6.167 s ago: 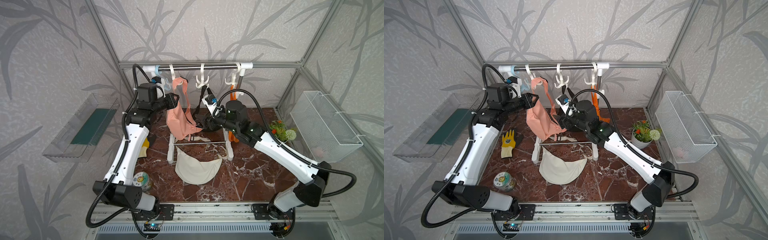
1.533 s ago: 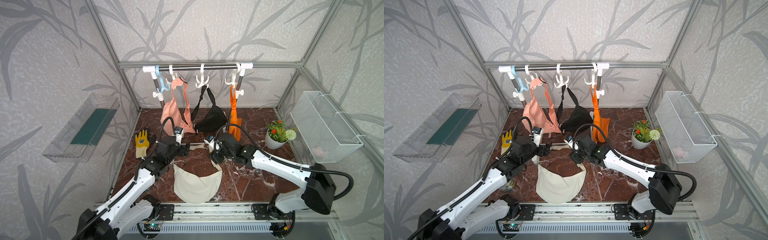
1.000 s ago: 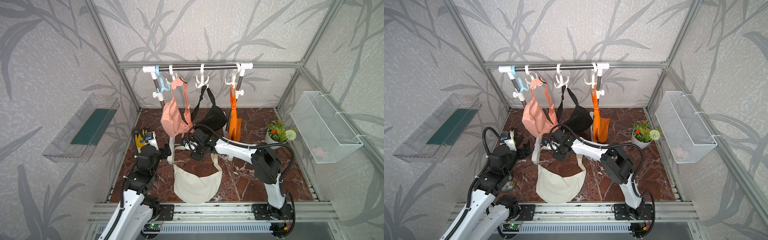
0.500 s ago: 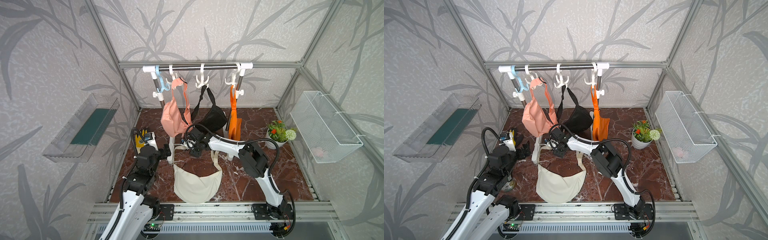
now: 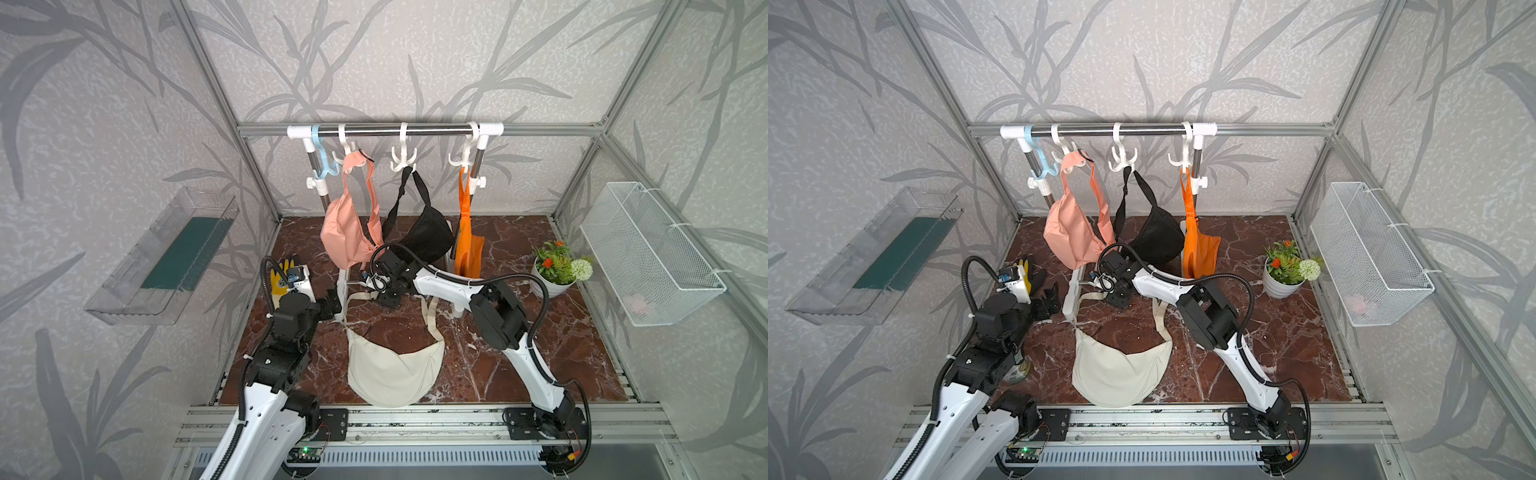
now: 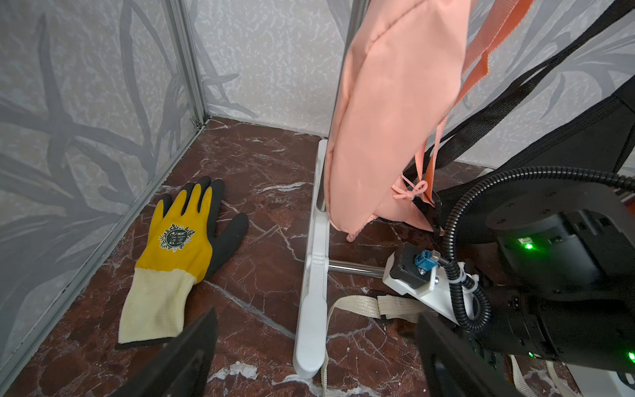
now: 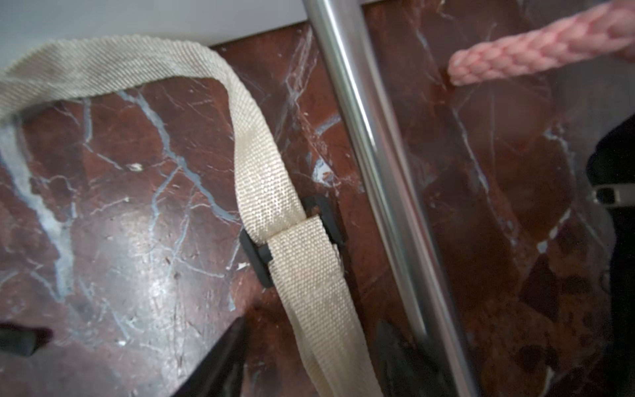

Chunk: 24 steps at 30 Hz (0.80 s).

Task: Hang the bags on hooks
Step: Pick up the bag from the bag.

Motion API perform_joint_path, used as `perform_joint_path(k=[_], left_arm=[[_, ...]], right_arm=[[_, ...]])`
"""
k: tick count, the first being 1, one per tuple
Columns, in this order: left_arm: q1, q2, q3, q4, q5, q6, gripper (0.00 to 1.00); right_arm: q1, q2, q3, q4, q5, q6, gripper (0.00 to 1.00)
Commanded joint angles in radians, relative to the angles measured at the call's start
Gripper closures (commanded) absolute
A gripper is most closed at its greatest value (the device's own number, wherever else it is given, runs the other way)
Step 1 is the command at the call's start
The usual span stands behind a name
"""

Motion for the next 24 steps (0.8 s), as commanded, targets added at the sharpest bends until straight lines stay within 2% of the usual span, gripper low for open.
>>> perform_joint_path(k=[1, 7, 10, 15, 16, 20, 24], left_arm=[[0.007, -0.012, 0.007, -0.013, 0.014, -0.013, 0.08], [0.007, 0.005, 0.013, -0.014, 0.099, 0.033, 0.08], [0.007, 0.044, 0.017, -0.026, 0.190, 0.081, 0.09], [0.004, 0.155, 0.025, -0.033, 0.429, 0.195, 0.11], [0.000, 0.181, 0.028, -0.038, 0.445, 0.206, 0.11], [-0.043, 0.276, 0.044, -0.064, 0.423, 0.251, 0.12], [-0.129, 0.327, 0.041, -0.029, 0.324, 0.288, 0.10]], right_arm=[[-0.013, 0.019, 0.006, -0.022, -0.022, 0.008, 0.69], [-0.014, -0.054, -0.091, 0.003, -0.057, 0.025, 0.98], [-0.014, -0.114, -0.151, 0.026, -0.066, 0.038, 1.00], [-0.009, -0.266, -0.257, 0.068, -0.067, 0.058, 1.00], [-0.005, -0.294, -0.269, 0.073, -0.059, 0.060, 1.00], [0.005, -0.406, -0.312, 0.091, -0.037, 0.076, 1.00], [0.025, -0.502, -0.334, 0.098, -0.028, 0.066, 1.00]])
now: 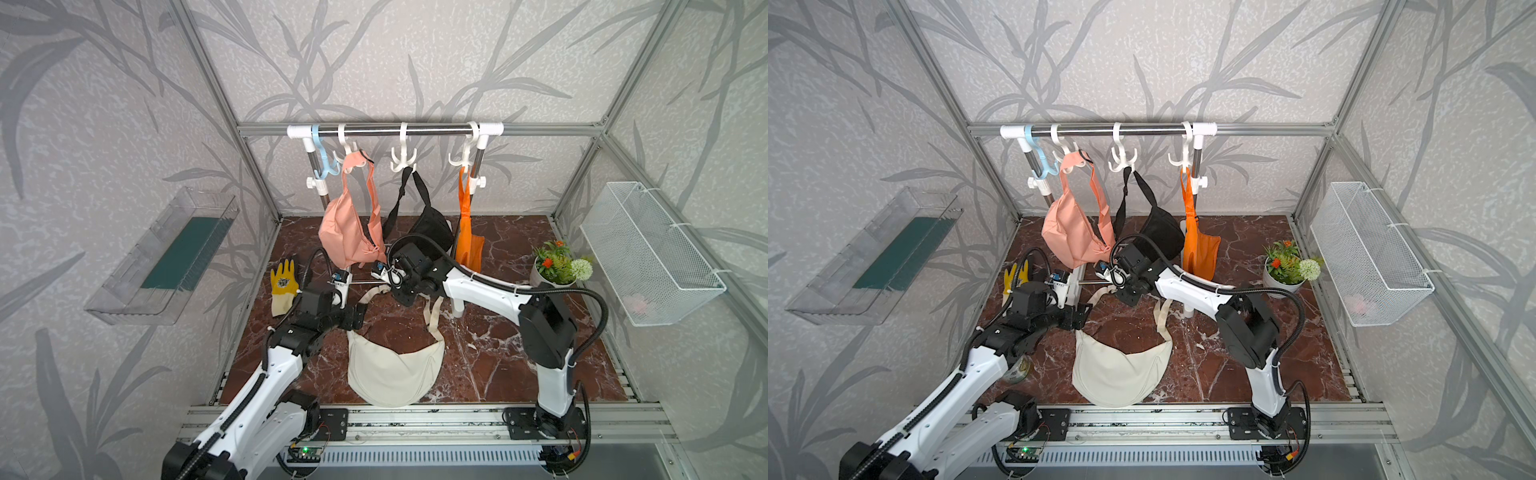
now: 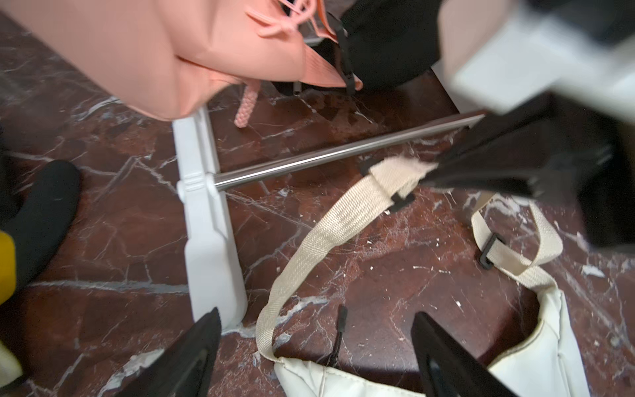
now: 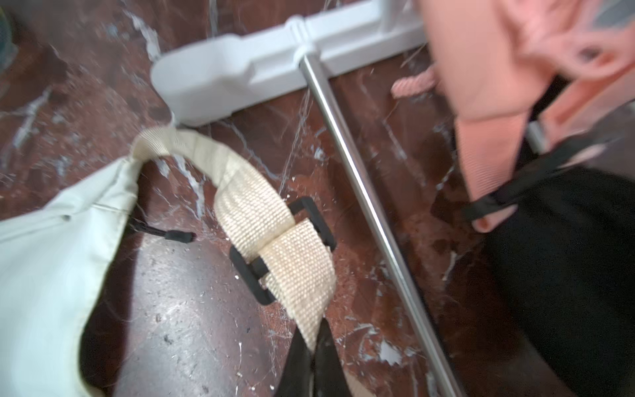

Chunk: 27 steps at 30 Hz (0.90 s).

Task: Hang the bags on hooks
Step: Pick up the bag from the bag.

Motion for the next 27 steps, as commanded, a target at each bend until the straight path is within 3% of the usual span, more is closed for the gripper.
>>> perform_joint_path(k=[1, 11, 16, 19, 21, 23, 27], left_arm=[[-0.050, 0.033, 0.036, 0.017, -0.055, 0.069, 0.10], [-0.059, 0.192, 0.041, 0.165, -0.226, 0.004, 0.09], [-0.060, 0.182, -0.035, 0.396, -0.156, -0.071, 0.12], [-0.060, 0.148, -0.063, 0.456, -0.148, -0.091, 0.46], [-0.056, 0.083, -0.051, 0.413, -0.217, -0.083, 1.00], [-0.044, -0.013, -0.019, 0.323, -0.300, -0.091, 1.00], [0.008, -0.168, 0.141, 0.092, -0.302, 0.008, 1.00]], right_arm=[[0.021, -0.095, -0.021, 0.026, 0.006, 0.003, 1.00], [0.058, -0.299, -0.101, 0.113, -0.045, -0.004, 1.00], [0.058, -0.343, -0.117, 0.117, -0.080, 0.006, 1.00], [0.059, -0.360, -0.117, 0.118, -0.087, 0.024, 1.00], [0.058, -0.369, -0.111, 0.127, -0.082, 0.042, 1.00], [0.060, -0.370, -0.090, 0.126, -0.076, 0.059, 1.00], [0.080, -0.352, -0.021, 0.110, -0.046, 0.076, 1.00]])
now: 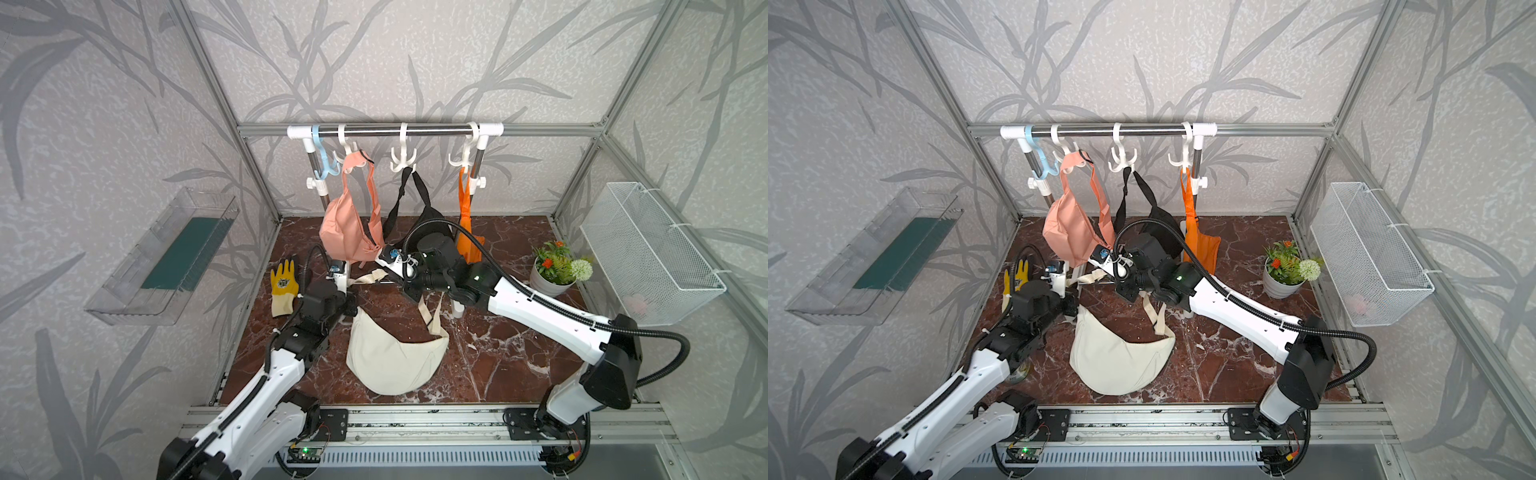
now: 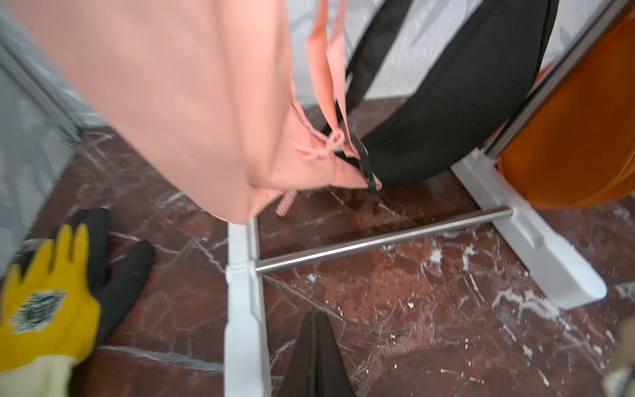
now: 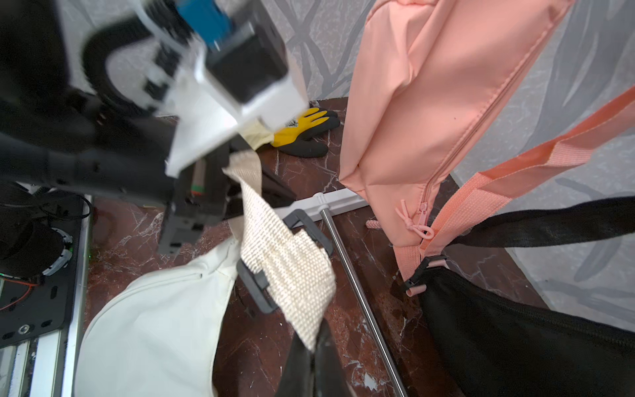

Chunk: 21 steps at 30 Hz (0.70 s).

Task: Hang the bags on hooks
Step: Pick up the bag from the bag, then hang the bag on the hook.

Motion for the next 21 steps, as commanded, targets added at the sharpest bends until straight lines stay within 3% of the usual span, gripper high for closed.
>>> perform_joint_path(k=[1, 5, 11, 18, 21], left_arm=[[0.042, -0.095, 0.167, -0.171, -0.055, 0.062, 1.00], [0.101, -0.078, 0.374, -0.316, -0.007, 0.076, 1.00], [0.185, 0.148, 0.730, -0.480, 0.022, 0.115, 1.00], [0.441, 0.436, 1.079, -0.604, 0.293, 0.055, 1.00], [0.481, 0.552, 1.221, -0.636, 0.320, 0.082, 1.00]], right_arm=[[0.034, -0.010, 0.088, 0.002, 0.042, 0.010, 1.00], [0.066, 0.029, 0.191, -0.028, 0.057, 0.021, 1.00], [0.066, 0.122, 0.403, -0.047, 0.041, 0.100, 1.00], [0.058, 0.330, 0.749, -0.177, 0.091, 0.115, 1.00], [0.049, 0.422, 0.892, -0.230, 0.111, 0.111, 1.00]])
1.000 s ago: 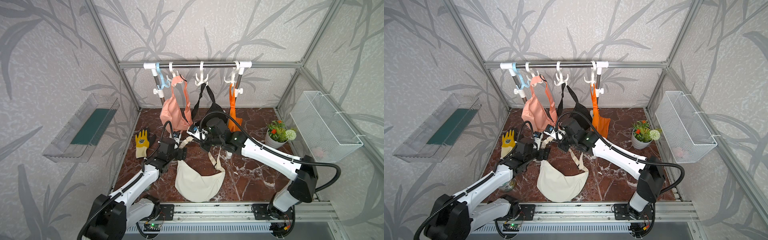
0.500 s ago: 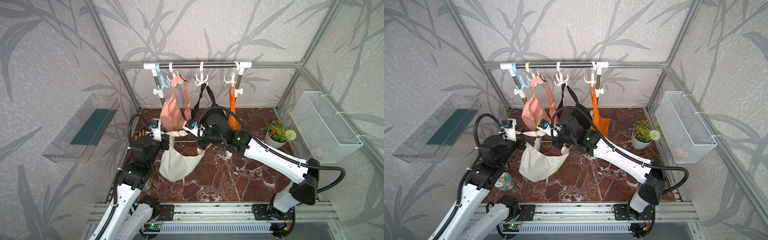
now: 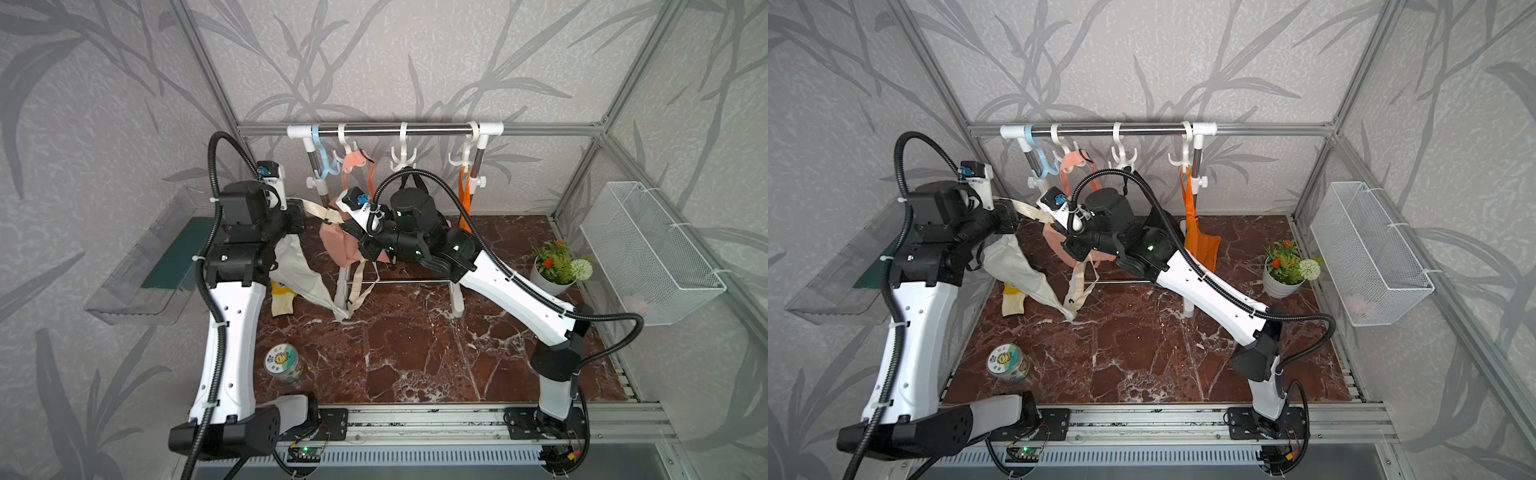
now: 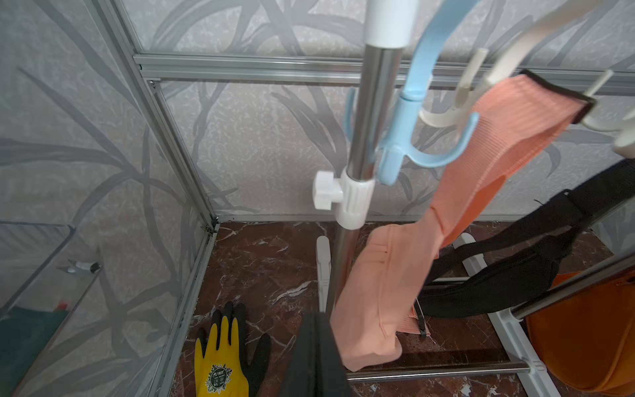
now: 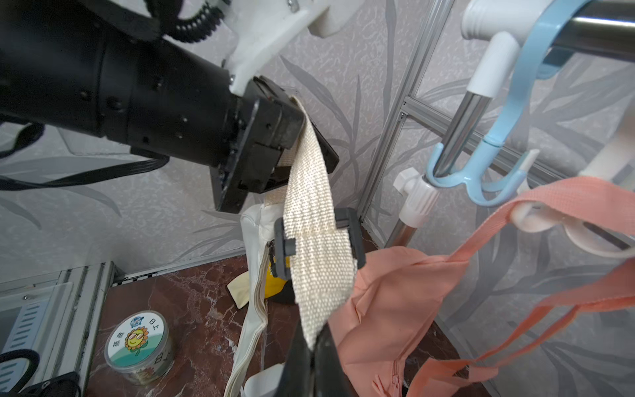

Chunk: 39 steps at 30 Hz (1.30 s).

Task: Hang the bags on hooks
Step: Hang the bag on the hook.

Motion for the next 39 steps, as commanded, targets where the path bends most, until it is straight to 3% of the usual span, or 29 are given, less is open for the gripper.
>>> perform_joint_path(k=[1, 9, 11, 16, 21, 28, 39], left_arm=[[0.050, 0.079, 0.160, -0.056, 0.057, 0.018, 1.00], [0.056, 0.302, 0.476, -0.117, 0.095, 0.066, 1.00], [0.056, 0.368, 0.580, -0.150, 0.103, 0.074, 1.00], [0.055, 0.490, 0.732, -0.138, 0.109, 0.088, 1.00], [0.055, 0.545, 0.742, -0.030, 0.099, 0.082, 1.00], [0.055, 0.638, 0.849, -0.013, 0.111, 0.090, 1.00], [0.057, 0.698, 0.845, -0.012, 0.050, 0.114, 1.00]], right_arm=[[-0.024, 0.074, 0.141, -0.153, 0.048, 0.013, 1.00], [-0.053, 0.322, 0.569, -0.240, 0.145, -0.028, 1.00], [-0.063, 0.359, 0.615, -0.220, 0.181, -0.045, 1.00], [-0.086, 0.369, 0.528, -0.037, 0.287, -0.109, 1.00], [-0.118, 0.411, 0.547, 0.065, 0.325, -0.146, 1.00], [-0.133, 0.464, 0.590, 0.107, 0.376, -0.205, 1.00], [-0.133, 0.467, 0.553, 0.140, 0.460, -0.277, 1.00]])
